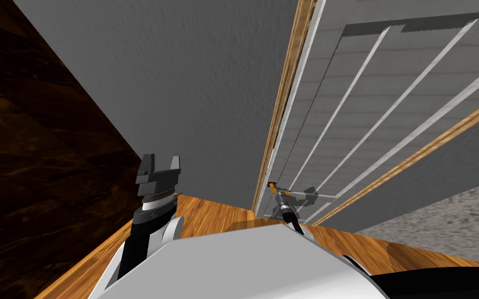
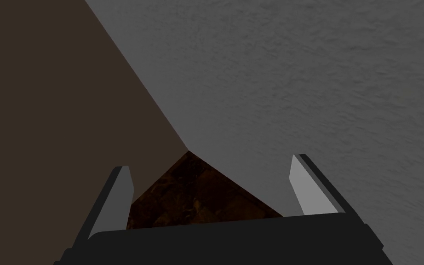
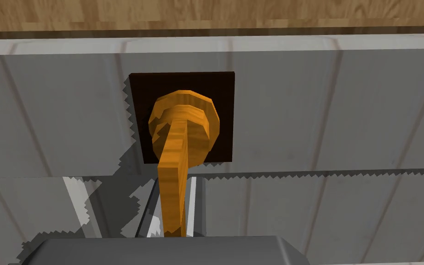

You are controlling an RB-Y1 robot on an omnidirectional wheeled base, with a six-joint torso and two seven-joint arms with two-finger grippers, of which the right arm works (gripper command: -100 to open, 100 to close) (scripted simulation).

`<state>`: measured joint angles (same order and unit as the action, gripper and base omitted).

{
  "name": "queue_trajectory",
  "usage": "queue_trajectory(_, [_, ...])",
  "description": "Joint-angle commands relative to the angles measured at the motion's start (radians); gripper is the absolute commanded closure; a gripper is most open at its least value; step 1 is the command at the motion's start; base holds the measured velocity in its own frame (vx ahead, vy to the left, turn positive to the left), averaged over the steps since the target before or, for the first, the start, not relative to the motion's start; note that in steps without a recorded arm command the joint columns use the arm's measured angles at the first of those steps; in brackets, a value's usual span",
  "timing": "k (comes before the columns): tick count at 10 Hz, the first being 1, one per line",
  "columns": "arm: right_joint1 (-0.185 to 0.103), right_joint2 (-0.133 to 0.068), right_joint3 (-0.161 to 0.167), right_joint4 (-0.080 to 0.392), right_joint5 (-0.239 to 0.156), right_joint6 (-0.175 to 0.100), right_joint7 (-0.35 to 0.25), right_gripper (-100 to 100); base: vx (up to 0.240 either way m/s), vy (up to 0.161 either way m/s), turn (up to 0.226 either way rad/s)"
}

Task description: Pull the door open

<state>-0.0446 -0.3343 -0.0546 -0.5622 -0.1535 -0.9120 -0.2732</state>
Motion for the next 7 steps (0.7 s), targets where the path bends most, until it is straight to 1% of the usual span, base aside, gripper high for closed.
queue_trajectory(1, [0.020,-0.008,0.019,-0.009,0.011,-0.016,-0.021,100,-0.205,-0.046,0.144])
queue_trajectory(3, [0.038,-0.023,0.040,-0.016,0.024,-0.034,-0.046,100,-0.216,-0.075,0.139])
queue_trajectory(6, [0.058,-0.040,0.064,-0.024,0.038,-0.055,-0.075,100,-0.193,-0.049,0.089])
queue_trajectory(7, [0.056,-0.036,0.059,-0.024,0.035,-0.049,-0.067,100,-0.085,-0.014,0.015])
